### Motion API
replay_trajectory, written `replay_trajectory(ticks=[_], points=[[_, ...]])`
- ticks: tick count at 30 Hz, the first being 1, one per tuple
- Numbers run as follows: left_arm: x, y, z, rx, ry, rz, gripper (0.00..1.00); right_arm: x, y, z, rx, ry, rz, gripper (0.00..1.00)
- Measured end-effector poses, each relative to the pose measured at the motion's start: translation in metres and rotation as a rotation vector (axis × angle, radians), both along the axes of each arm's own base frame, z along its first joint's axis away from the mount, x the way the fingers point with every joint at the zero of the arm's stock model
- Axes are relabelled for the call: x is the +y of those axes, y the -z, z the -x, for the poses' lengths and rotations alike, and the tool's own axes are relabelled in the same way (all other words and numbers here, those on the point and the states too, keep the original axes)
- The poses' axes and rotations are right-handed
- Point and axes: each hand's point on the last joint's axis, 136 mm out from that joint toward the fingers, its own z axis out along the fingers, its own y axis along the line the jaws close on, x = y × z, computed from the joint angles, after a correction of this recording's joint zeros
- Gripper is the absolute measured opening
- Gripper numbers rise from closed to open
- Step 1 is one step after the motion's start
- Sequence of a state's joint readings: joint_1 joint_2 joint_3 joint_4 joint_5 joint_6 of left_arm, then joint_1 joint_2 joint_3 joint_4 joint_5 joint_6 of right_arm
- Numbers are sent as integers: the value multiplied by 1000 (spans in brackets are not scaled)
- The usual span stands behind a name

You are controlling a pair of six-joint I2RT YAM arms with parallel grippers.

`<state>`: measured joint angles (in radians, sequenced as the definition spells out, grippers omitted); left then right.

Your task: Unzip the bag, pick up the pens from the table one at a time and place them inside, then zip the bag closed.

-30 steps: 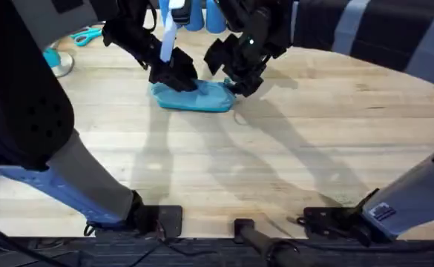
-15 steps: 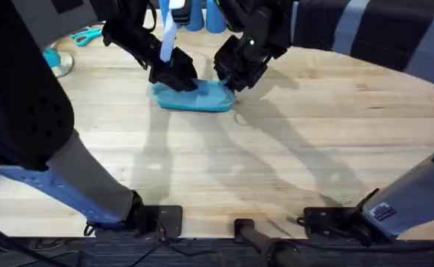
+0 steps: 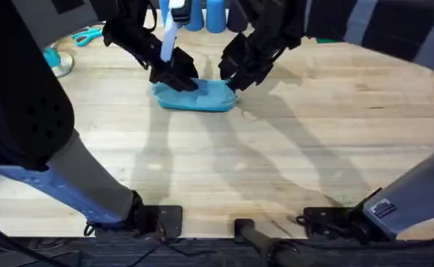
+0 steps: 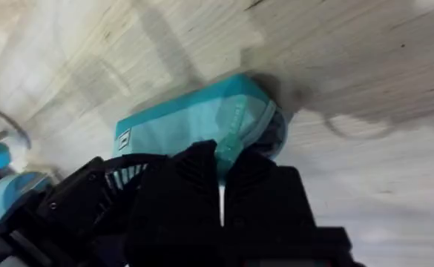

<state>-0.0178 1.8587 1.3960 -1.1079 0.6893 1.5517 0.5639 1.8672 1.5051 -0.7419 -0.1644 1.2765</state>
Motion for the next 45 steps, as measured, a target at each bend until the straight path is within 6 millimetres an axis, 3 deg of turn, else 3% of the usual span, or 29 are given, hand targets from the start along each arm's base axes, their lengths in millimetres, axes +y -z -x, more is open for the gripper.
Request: replay_trajectory(ticks=[9,21,36,45], points=[[-11,-5,0,-9,16,44,42,-19,-8,-8,81,-12,-148,31],[-26,-11,3,-9,41,98,42,-44,-13,-4,176,-1,-243,31],[-33,-16,3,-14,49,132,42,-71,-19,-6,197,13,-285,32],[-34,-16,4,-14,52,134,42,-103,-17,-9,217,61,-270,29]])
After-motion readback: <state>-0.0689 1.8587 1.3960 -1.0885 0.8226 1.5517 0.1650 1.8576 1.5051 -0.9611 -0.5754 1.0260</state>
